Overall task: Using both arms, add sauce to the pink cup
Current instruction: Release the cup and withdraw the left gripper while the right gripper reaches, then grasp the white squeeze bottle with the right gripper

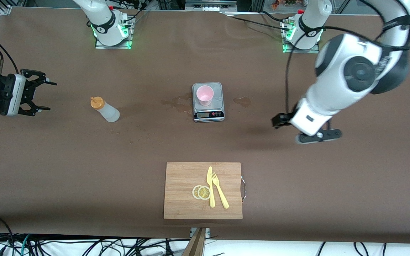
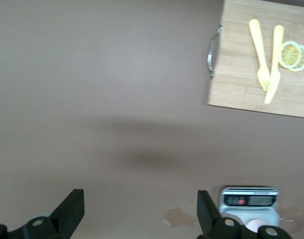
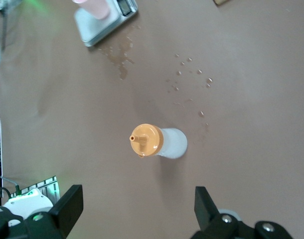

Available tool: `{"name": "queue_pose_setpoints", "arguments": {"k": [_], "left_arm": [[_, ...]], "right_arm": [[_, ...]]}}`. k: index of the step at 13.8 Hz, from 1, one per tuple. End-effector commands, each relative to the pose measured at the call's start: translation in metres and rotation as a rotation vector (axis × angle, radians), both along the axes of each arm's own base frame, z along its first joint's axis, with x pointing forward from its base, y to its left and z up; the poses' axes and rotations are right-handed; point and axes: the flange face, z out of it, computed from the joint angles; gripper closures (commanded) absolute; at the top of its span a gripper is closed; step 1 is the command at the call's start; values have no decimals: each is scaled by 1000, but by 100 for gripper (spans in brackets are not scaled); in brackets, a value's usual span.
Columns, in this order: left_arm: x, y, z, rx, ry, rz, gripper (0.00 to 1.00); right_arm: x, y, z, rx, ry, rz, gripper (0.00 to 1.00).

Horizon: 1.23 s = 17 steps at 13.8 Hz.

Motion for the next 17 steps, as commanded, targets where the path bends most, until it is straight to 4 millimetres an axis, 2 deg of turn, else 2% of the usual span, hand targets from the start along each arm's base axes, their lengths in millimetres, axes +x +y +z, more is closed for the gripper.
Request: {"name": "queue_pose_setpoints", "arguments": {"k": [1, 3, 8, 11, 13, 17], "left_arm": [[-2, 52, 43, 23, -10, -22, 0], [-3, 86, 57, -2, -4, -3, 0], [-10, 153, 70, 10, 21, -95, 0], [-12, 175, 73, 23, 25, -121, 0], [-12, 180, 73, 20, 24, -130, 0], [-11, 182, 69, 23, 31, -126, 0]], "right_arm": [[-10, -12, -28, 110, -34, 47, 1], [-13, -14, -59, 204, -45, 82, 1], [-23, -30, -156, 444, -154, 186, 1], [-34, -37, -210, 552, -203, 221, 1], [-40, -35, -241, 610, -236, 244, 1], [-49, -26, -280, 696, -295, 250, 1]]}}
